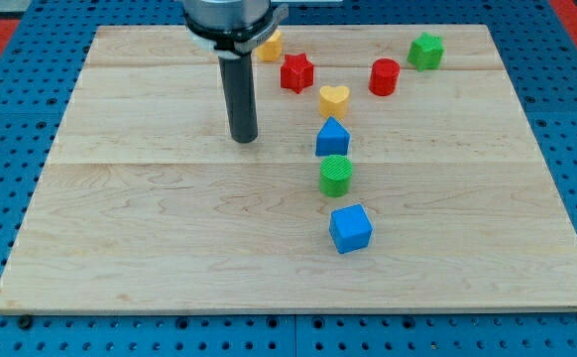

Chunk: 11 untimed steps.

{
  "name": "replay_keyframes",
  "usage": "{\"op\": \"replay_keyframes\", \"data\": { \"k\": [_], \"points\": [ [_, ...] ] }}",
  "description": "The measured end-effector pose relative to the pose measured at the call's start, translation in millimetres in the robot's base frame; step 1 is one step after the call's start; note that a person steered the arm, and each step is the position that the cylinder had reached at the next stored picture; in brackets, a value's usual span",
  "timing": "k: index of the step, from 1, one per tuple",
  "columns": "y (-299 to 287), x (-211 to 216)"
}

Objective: Move the yellow heart towards bottom right

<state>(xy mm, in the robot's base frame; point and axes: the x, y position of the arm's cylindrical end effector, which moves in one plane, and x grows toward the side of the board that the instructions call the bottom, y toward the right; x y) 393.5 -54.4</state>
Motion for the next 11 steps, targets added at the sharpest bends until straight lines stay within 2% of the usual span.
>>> {"op": "replay_keyframes", "data": {
  "k": [1, 2, 3, 5, 6, 7, 8, 10, 11],
  "points": [
    [21, -30],
    [66, -52],
    [99, -61],
    [129, -15],
    [134, -42],
    [156, -16],
    [188, 43],
    [188, 19],
    [191, 19]
  ]
}}
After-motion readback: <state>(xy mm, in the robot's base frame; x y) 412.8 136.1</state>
